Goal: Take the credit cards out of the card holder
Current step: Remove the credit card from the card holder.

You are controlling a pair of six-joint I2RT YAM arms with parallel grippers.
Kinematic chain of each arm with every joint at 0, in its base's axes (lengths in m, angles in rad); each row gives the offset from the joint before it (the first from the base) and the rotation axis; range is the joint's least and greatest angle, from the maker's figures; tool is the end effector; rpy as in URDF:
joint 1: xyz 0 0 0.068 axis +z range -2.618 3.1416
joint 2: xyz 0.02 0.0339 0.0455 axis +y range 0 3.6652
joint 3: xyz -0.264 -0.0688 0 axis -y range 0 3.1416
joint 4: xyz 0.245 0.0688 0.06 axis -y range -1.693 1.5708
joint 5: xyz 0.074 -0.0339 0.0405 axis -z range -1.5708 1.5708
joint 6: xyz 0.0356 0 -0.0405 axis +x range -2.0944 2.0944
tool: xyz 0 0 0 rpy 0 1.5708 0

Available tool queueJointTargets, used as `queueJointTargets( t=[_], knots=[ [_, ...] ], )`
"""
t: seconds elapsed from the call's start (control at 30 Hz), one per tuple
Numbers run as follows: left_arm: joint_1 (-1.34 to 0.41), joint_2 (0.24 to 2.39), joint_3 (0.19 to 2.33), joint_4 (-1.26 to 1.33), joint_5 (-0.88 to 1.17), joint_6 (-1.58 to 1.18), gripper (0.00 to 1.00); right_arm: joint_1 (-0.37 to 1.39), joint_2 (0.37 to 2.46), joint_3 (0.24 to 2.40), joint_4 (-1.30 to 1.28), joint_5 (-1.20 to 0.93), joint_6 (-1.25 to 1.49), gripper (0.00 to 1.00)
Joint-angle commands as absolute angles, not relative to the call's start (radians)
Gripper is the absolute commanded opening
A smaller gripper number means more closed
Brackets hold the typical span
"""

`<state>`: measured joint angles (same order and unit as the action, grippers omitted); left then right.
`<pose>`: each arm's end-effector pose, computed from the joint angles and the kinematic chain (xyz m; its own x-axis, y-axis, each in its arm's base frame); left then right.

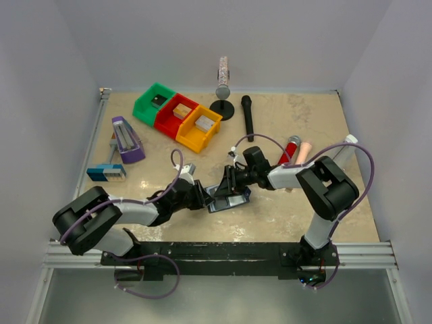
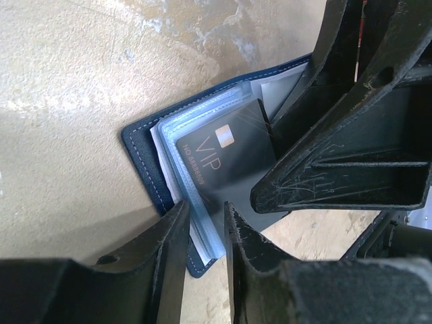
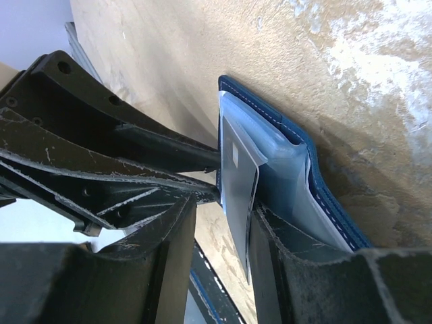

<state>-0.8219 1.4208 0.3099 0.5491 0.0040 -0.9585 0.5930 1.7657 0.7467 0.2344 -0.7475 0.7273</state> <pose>0.1604 -0.1728 0.1232 -0.8097 -0.3309 -0.4847 0.1255 0.7092 -0.6938 0.2531 0.1997 0.1246 -0.9754 -0.0693 -0.2093 -0.2146 0.5160 0.8293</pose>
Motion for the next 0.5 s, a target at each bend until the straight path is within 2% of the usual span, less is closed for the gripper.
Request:
queueJointTargets(
  t=[0.0, 0.1, 0.33, 0.47],
  knots=[
    [-0.831, 1.401, 0.296, 0.542, -0.025, -0.953, 0.3, 0.611, 1.729, 0.762, 0.183, -0.744, 0.693, 0.4],
    [-0.83, 1.402, 0.296, 0.531, -0.028, -0.954, 0.24, 0.609, 1.718, 0.764, 0.169, -0.739, 0.687, 0.39],
    [-0.83, 1.407, 0.284, 0.511, -0.043, -0.962, 0.0, 0.609, 1.692, 0.759, 0.147, -0.727, 0.678, 0.39],
    [-0.83, 1.408, 0.281, 0.505, -0.049, -0.963, 0.0, 0.609, 1.683, 0.756, 0.141, -0.724, 0.676, 0.38]
  ],
)
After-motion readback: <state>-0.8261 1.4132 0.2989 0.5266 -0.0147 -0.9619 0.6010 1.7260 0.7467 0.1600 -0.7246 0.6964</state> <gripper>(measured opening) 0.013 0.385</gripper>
